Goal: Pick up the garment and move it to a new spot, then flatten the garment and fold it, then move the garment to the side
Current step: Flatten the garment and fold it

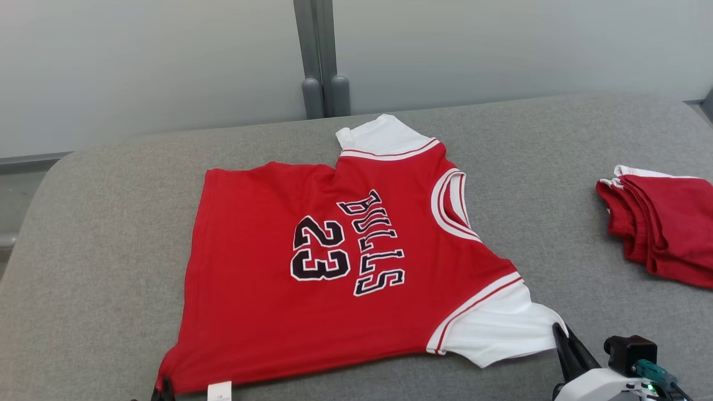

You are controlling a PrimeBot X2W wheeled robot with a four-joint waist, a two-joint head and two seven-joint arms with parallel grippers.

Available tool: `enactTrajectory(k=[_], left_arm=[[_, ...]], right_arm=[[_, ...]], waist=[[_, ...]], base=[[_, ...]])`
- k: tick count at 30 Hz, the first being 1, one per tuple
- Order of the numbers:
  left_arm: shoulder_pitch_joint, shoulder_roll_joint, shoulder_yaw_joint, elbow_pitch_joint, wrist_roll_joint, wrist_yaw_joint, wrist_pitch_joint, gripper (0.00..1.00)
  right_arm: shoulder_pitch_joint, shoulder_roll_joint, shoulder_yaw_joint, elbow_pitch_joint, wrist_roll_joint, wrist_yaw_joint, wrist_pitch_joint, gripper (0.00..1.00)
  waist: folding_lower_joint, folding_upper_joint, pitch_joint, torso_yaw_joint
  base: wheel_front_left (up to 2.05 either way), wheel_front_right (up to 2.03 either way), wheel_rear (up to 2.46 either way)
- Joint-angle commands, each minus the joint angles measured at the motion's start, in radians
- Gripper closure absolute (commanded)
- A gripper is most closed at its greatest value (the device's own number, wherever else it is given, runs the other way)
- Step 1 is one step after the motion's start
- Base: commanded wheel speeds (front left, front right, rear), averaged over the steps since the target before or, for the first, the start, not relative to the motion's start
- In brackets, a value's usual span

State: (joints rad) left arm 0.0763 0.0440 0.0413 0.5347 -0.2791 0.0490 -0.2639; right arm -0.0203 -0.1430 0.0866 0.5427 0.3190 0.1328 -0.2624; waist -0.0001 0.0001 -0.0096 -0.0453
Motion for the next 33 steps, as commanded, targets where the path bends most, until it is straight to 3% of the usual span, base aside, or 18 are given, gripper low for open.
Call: enactTrajectory(k=[1, 11, 26, 27, 28, 29, 33], left_arm=[[-0.001, 0.013, 0.008, -0.015, 0.004, 0.010, 0.000, 1.00], [-0.206, 0.011, 0.017, -0.101, 0.066, -0.023, 0.000, 1.00], [-0.540, 0.010, 0.012, 0.095, 0.136, -0.037, 0.000, 1.00], [-0.549, 0.010, 0.014, 0.100, 0.138, -0.036, 0.000, 0.76], [-0.555, 0.010, 0.016, 0.103, 0.136, -0.032, 0.000, 0.28], [-0.559, 0.010, 0.017, 0.104, 0.134, -0.029, 0.000, 0.00], [-0.545, 0.010, 0.018, 0.087, 0.112, -0.029, 0.000, 0.00]], right_arm=[[-0.011, -0.010, 0.003, -0.014, 0.011, -0.004, -0.003, 1.00], [-0.228, -0.002, -0.001, -0.061, 0.002, -0.003, -0.003, 1.00], [-0.607, 0.024, 0.011, 0.155, -0.128, -0.003, -0.003, 1.00], [-0.619, 0.027, 0.007, 0.165, -0.133, -0.003, -0.003, 0.78], [-0.630, 0.032, 0.001, 0.175, -0.139, -0.003, -0.003, 0.55], [-0.639, 0.037, -0.004, 0.177, -0.142, -0.003, -0.003, 0.00], [-0.637, 0.050, -0.036, 0.142, -0.158, -0.003, -0.003, 0.00]], waist=[[0.0001, -0.0001, 0.005, 0.001], [0.0001, -0.0001, 0.109, 0.007], [0.0001, -0.0001, 0.308, 0.032], [0.0001, -0.0001, 0.314, 0.034], [0.0001, -0.0001, 0.320, 0.035], [0.0001, -0.0001, 0.323, 0.036], [0.0001, -0.0001, 0.327, 0.040]], base=[[0.00, 0.00, 0.00], [0.00, 0.00, 0.00], [0.00, 0.00, 0.00], [0.00, 0.00, 0.00], [0.00, 0.00, 0.00], [0.00, 0.00, 0.00], [0.00, 0.00, 0.00]])
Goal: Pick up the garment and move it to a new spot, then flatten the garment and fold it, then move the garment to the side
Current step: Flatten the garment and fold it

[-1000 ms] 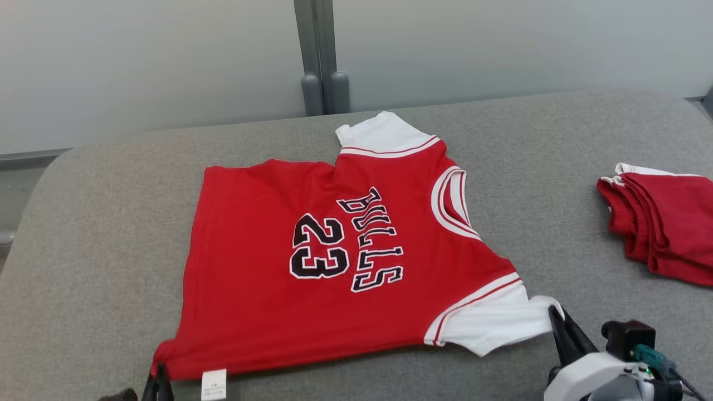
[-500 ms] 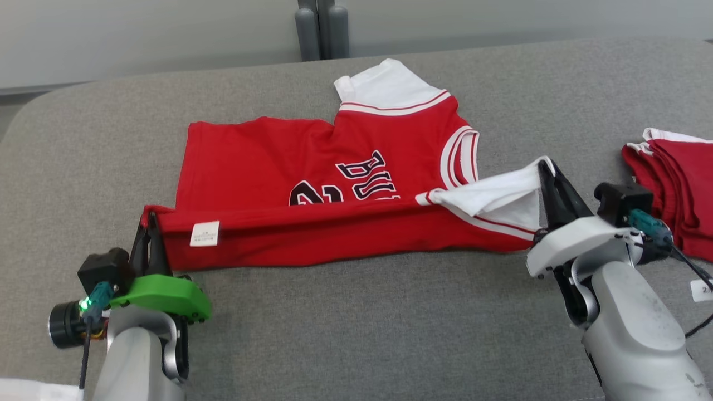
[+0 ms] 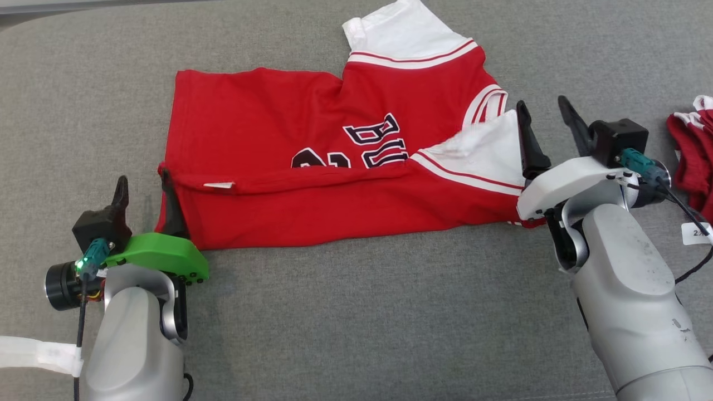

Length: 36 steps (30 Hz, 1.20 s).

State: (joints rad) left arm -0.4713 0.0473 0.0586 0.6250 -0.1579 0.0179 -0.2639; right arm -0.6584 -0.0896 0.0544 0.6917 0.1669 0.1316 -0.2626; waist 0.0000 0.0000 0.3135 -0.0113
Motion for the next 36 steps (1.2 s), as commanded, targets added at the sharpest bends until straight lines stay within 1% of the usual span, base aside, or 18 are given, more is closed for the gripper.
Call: enactTrajectory(k=[1, 4, 7, 13, 16, 22, 28, 36], left_arm=[[0.016, 0.007, -0.002, -0.013, -0.014, 0.001, 0.000, 0.00], [0.052, 0.007, -0.010, -0.043, -0.038, 0.005, 0.000, 0.00], [0.093, 0.007, -0.024, -0.071, -0.064, 0.001, 0.000, 0.00], [0.162, 0.007, -0.070, -0.081, -0.106, -0.003, 0.000, 0.00], [0.176, 0.007, -0.082, -0.063, -0.122, 0.009, 0.000, 0.00], [0.165, 0.007, -0.091, -0.017, -0.127, 0.027, 0.000, 0.00], [0.140, 0.007, -0.095, 0.032, -0.128, 0.020, 0.001, 0.00], [0.138, 0.007, -0.086, 0.049, -0.134, 0.019, 0.001, 0.00]], right_arm=[[0.017, 0.000, -0.019, -0.022, -0.002, -0.002, -0.003, 0.00], [0.064, 0.005, -0.040, -0.067, -0.011, -0.002, -0.003, 0.00], [0.122, 0.009, -0.057, -0.114, 0.007, -0.002, -0.003, 0.00], [0.247, 0.005, -0.029, -0.167, 0.031, -0.002, -0.003, 0.00], [0.287, 0.007, -0.024, -0.168, 0.045, -0.002, -0.003, 0.00], [0.303, 0.014, 0.005, -0.120, 0.038, -0.002, -0.002, 0.00], [0.291, 0.020, 0.048, -0.102, 0.063, -0.002, -0.002, 0.00], [0.331, 0.015, 0.034, -0.233, 0.106, -0.002, -0.002, 0.00]], waist=[[0.0000, 0.0000, 0.000, 0.007], [0.0000, 0.0000, -0.013, 0.008], [0.0000, 0.0000, -0.027, 0.008], [0.0000, 0.0000, -0.044, 0.001], [0.0000, 0.0000, -0.043, -0.007], [0.0000, 0.0000, -0.030, -0.014], [0.0000, 0.0000, -0.017, -0.008], [0.0000, 0.0000, -0.014, -0.010]], base=[[0.00, 0.00, 0.00], [0.00, 0.00, 0.00], [0.00, 0.00, 0.00], [0.00, 0.00, 0.00], [0.00, 0.00, 0.00], [0.00, 0.00, 0.00], [0.00, 0.00, 0.00], [0.00, 0.00, 0.00]])
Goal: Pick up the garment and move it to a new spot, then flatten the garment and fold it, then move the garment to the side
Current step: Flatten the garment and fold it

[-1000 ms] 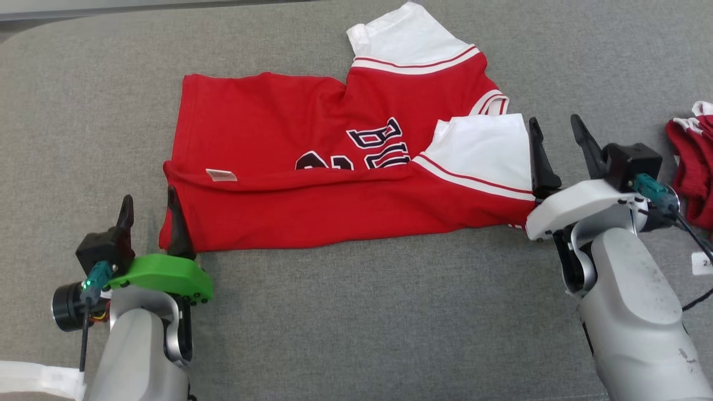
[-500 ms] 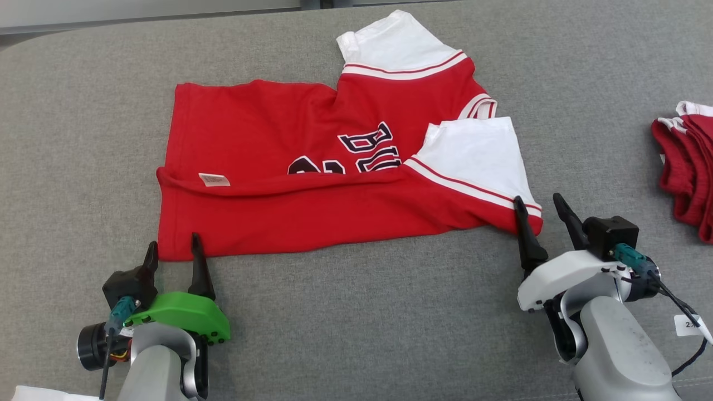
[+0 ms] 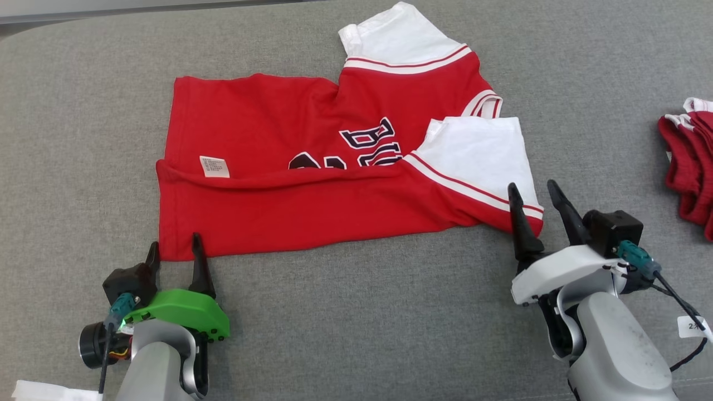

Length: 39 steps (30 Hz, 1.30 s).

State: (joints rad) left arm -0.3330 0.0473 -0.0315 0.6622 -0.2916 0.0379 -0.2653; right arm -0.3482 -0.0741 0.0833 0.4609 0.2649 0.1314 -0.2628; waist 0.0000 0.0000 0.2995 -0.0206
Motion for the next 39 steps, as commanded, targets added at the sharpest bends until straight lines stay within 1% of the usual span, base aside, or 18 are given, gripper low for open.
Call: enactTrajectory(k=[1, 6, 10, 15, 17, 18, 19, 20, 21, 28, 30, 35, 39], left_arm=[[0.001, 0.007, 0.005, 0.014, 0.000, -0.002, 0.002, 0.00], [-0.003, 0.006, 0.003, 0.028, -0.003, -0.006, 0.003, 0.00], [-0.010, 0.006, -0.002, 0.033, -0.006, -0.008, 0.003, 0.00], [-0.013, 0.006, 0.000, 0.040, 0.003, -0.010, 0.004, 0.00], [-0.011, 0.006, 0.002, 0.045, 0.003, -0.011, 0.003, 0.00], [-0.009, 0.006, 0.002, 0.049, 0.001, -0.014, 0.003, 0.13], [-0.008, 0.006, 0.002, 0.052, 0.001, -0.018, 0.003, 0.51], [-0.008, 0.006, 0.001, 0.053, 0.000, -0.023, 0.003, 0.57], [-0.007, 0.005, -0.003, 0.059, -0.003, -0.030, 0.004, 1.00], [-0.010, 0.005, -0.006, 0.049, -0.002, -0.043, 0.004, 1.00], [0.004, 0.006, 0.003, 0.030, 0.003, -0.039, 0.002, 1.00], [0.068, 0.008, 0.027, -0.005, 0.009, -0.041, 0.002, 1.00], [0.141, 0.008, 0.019, -0.004, 0.022, -0.049, 0.001, 1.00]], right_arm=[[0.025, -0.003, 0.011, -0.007, 0.011, -0.002, -0.002, 0.00], [0.052, -0.016, 0.049, 0.003, 0.024, -0.002, -0.002, 0.00], [0.060, -0.018, 0.061, 0.028, 0.026, -0.002, -0.002, 0.00], [0.055, -0.017, 0.064, 0.030, 0.029, -0.002, -0.002, 0.00], [0.066, -0.020, 0.076, 0.053, 0.031, -0.002, -0.002, 0.00], [0.064, -0.022, 0.082, 0.062, 0.031, -0.002, -0.002, 0.04], [0.059, -0.024, 0.087, 0.072, 0.033, -0.002, -0.002, 0.55], [0.053, -0.024, 0.090, 0.077, 0.034, -0.002, 0.000, 1.00], [0.047, -0.025, 0.094, 0.083, 0.037, -0.002, 0.000, 1.00], [0.015, -0.025, 0.060, 0.074, 0.058, -0.002, -0.001, 1.00], [0.014, -0.023, 0.045, 0.077, 0.066, -0.002, -0.001, 1.00], [0.046, -0.032, 0.032, 0.112, 0.084, -0.002, -0.001, 1.00], [0.095, -0.044, 0.053, 0.145, 0.113, -0.002, -0.001, 1.00]], waist=[[0.0000, 0.0000, -0.001, -0.002], [0.0000, 0.0000, -0.001, -0.005], [0.0000, 0.0000, 0.003, -0.004], [0.0000, 0.0000, 0.005, -0.001], [0.0000, 0.0000, 0.003, -0.001], [0.0000, 0.0000, 0.002, -0.001], [0.0000, 0.0000, 0.002, -0.002], [0.0000, 0.0000, 0.002, -0.003], [0.0000, 0.0000, 0.001, -0.003], [0.0000, 0.0000, -0.021, -0.004], [0.0000, 0.0000, -0.043, -0.003], [0.0000, 0.0000, -0.132, 0.005], [0.0000, 0.0000, -0.217, 0.017]], base=[[0.00, 0.00, 0.00], [0.00, 0.00, 0.00], [0.00, 0.00, 0.00], [0.00, 0.00, 0.00], [0.00, 0.00, 0.00], [0.00, 0.00, 0.00], [0.00, 0.00, 0.00], [0.00, 0.00, 0.00], [0.00, 0.00, 0.00], [0.00, 0.00, 0.00], [0.00, 0.00, 0.00], [0.00, 0.00, 0.00], [0.00, 0.00, 0.00]])
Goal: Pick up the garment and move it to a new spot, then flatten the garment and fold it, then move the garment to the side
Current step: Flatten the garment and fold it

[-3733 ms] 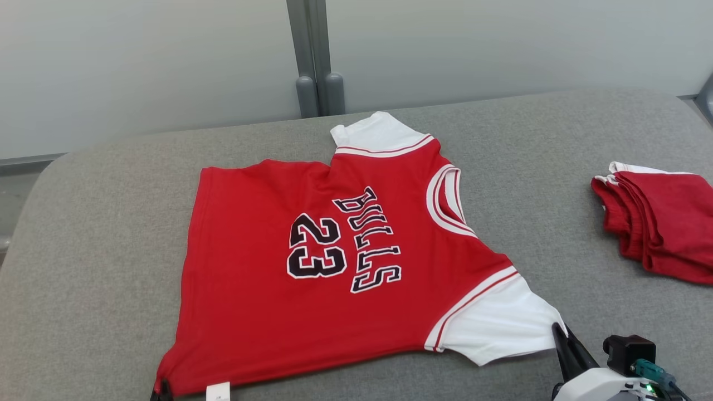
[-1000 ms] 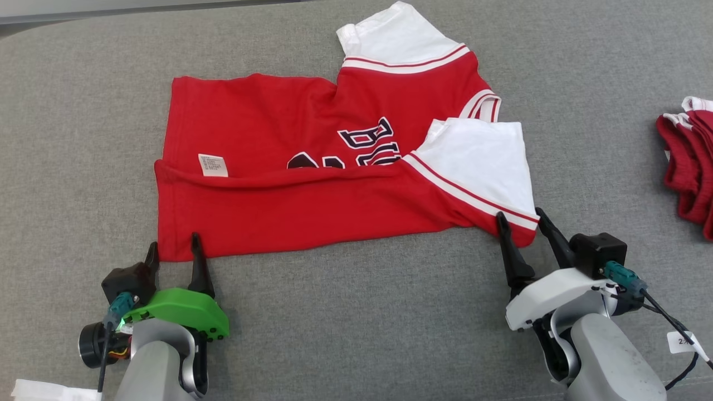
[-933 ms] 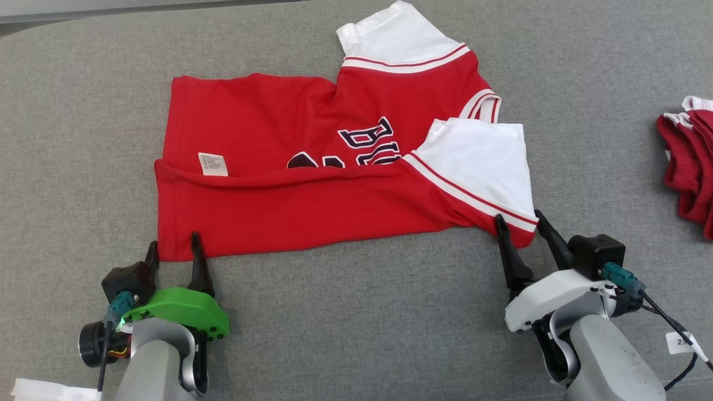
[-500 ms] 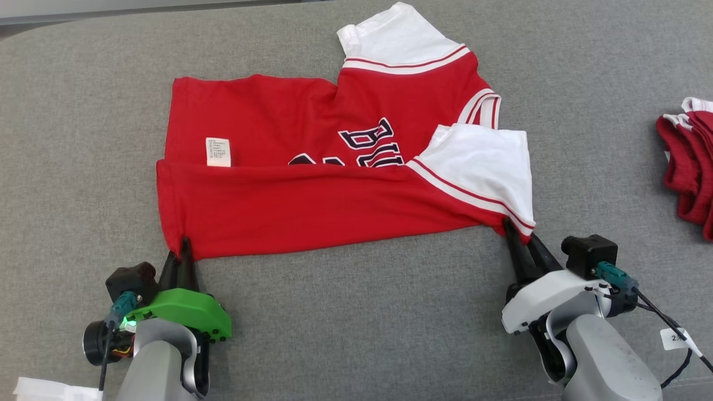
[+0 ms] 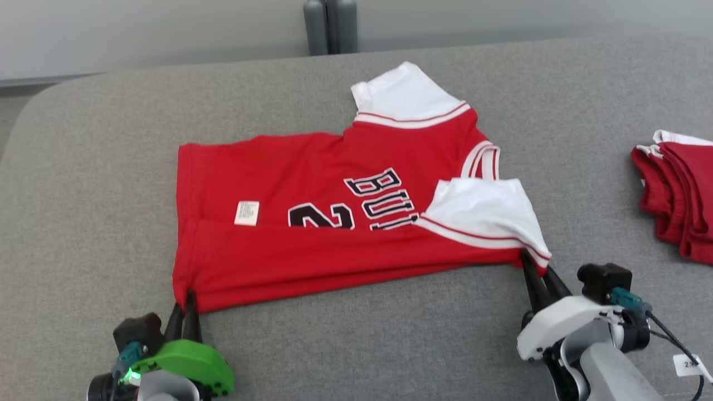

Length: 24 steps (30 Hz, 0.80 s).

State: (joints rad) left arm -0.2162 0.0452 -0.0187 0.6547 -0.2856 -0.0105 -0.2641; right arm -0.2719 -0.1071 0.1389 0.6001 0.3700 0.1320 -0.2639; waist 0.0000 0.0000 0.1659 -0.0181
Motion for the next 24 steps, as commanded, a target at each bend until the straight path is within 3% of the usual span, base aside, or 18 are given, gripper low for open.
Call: enactTrajectory(k=[1, 10, 11, 12, 13, 14, 24], left_arm=[[0.041, 0.010, 0.004, 0.002, 0.016, 0.000, 0.000, 1.00], [0.181, 0.011, -0.018, -0.018, -0.012, 0.007, 0.000, 1.00], [0.186, 0.011, -0.019, -0.018, -0.014, 0.008, 0.000, 0.65], [0.188, 0.010, -0.021, -0.019, -0.016, 0.007, 0.000, 0.65], [0.188, 0.010, -0.023, -0.021, -0.016, 0.007, 0.000, 0.14], [0.186, 0.009, -0.026, -0.024, -0.015, 0.008, 0.000, 0.00], [0.127, 0.008, -0.038, -0.061, 0.009, 0.035, 0.000, 0.00]], right_arm=[[0.032, -0.016, 0.006, 0.012, 0.015, -0.003, 0.000, 1.00], [0.128, -0.061, 0.095, 0.034, 0.112, -0.003, 0.000, 1.00], [0.127, -0.064, 0.099, 0.036, 0.117, -0.003, 0.000, 0.96], [0.122, -0.064, 0.103, 0.039, 0.122, -0.003, 0.000, 0.57], [0.115, -0.063, 0.106, 0.042, 0.124, -0.002, 0.000, 0.00], [0.102, -0.063, 0.111, 0.044, 0.116, -0.002, 0.000, 0.00], [0.012, -0.030, -0.024, 0.016, -0.082, -0.002, 0.000, 0.00]], waist=[[0.0000, 0.0000, -0.099, 0.016], [0.0000, 0.0000, -0.172, 0.030], [0.0000, 0.0000, -0.171, 0.030], [0.0000, 0.0000, -0.170, 0.030], [0.0000, 0.0000, -0.168, 0.030], [0.0000, 0.0000, -0.166, 0.030], [0.0000, 0.0000, -0.114, 0.031]], base=[[0.00, 0.00, 0.00], [0.00, 0.00, 0.00], [0.00, 0.00, 0.00], [0.00, 0.00, 0.00], [0.00, 0.00, 0.00], [0.00, 0.00, 0.00], [0.00, 0.00, 0.00]])
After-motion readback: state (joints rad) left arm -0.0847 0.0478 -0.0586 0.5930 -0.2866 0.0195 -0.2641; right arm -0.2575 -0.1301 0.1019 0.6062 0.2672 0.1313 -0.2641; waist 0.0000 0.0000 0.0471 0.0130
